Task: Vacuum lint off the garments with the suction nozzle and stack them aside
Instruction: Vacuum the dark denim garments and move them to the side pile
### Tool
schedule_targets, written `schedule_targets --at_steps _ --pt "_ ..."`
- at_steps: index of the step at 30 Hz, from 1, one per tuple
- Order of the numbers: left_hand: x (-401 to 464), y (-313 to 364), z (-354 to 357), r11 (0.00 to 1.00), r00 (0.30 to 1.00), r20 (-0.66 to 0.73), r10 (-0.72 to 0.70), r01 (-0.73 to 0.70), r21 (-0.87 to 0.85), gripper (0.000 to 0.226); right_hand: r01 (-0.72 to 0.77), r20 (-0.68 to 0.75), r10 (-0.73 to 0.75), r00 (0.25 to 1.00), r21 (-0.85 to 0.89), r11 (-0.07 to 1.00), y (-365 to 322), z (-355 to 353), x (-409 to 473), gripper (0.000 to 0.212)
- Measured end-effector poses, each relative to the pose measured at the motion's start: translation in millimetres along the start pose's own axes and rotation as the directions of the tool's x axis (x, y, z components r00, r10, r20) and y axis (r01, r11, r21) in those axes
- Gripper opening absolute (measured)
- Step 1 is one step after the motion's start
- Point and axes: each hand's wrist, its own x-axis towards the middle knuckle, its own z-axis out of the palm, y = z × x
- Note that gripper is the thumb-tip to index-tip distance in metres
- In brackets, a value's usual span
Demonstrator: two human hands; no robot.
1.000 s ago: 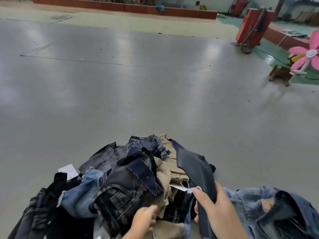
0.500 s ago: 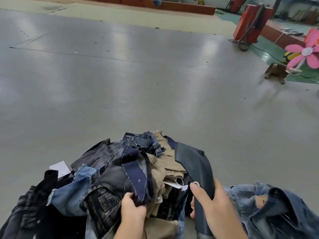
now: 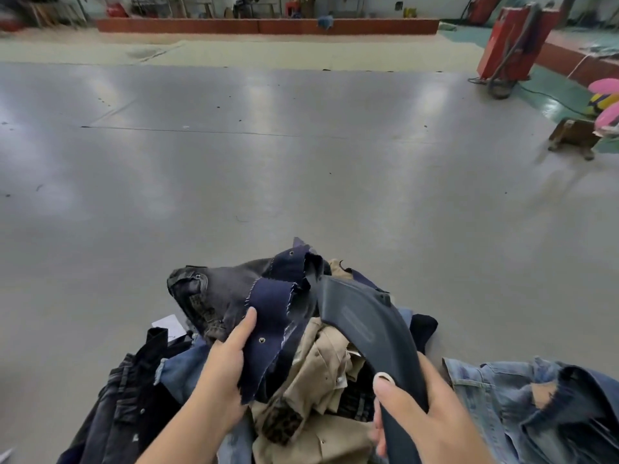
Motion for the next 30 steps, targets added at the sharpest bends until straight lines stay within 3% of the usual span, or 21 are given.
schedule_targets --at_steps 3,7,10,13,15,20,24,28,30 --pt "-9.2 3.2 6.2 0.978 0.977 -0.109 0.185 -0.172 0.118 0.039 -0.012 0.095 0.008 0.995 0.041 0.999 -2.4 9.7 -11.8 0.043" --pt "-6.9 4.9 17.1 0.951 0.958 -0.164 0.235 -0.192 0.240 0.046 -0.047 0.118 0.037 0.992 0.087 0.995 10.8 27.4 -18.9 0.034" --pt "-4.2 4.6 19.7 0.957 0.960 -0.173 0.219 -0.178 0.227 0.039 -0.020 0.129 0.012 0.992 0.057 0.998 13.6 27.3 -18.6 0.030" --pt "-0.4 2.6 16.2 0.964 0.970 -0.156 0.185 -0.149 0.219 0.033 -0.034 0.171 0.019 0.985 0.088 0.996 14.5 19.4 -12.5 0.046" --pt "0.1 -1.2 13.4 0.966 0.979 -0.123 0.165 -0.135 0.221 0.029 -0.016 0.220 0.012 0.975 0.017 1.000 17.7 15.9 -7.0 0.055" --pt "-3.4 -16.1 8.3 0.952 0.993 -0.039 0.112 -0.096 0.291 0.020 -0.018 0.196 0.021 0.980 -0.019 1.000 11.2 15.7 4.6 0.028" --pt "-0.5 -13.8 4.5 0.965 0.995 -0.049 0.089 -0.074 0.251 0.022 -0.017 0.115 0.008 0.993 0.080 0.997 3.1 7.0 14.0 0.043" --pt "5.1 -8.2 4.0 0.985 0.989 -0.133 0.060 -0.037 0.168 0.032 0.026 0.222 -0.020 0.975 -0.025 0.999 14.5 15.6 2.4 0.029" --pt "7.7 -3.9 3.8 0.994 0.988 -0.152 0.020 -0.004 0.105 0.034 0.057 0.273 -0.018 0.962 -0.135 0.989 20.8 21.9 -5.0 0.037"
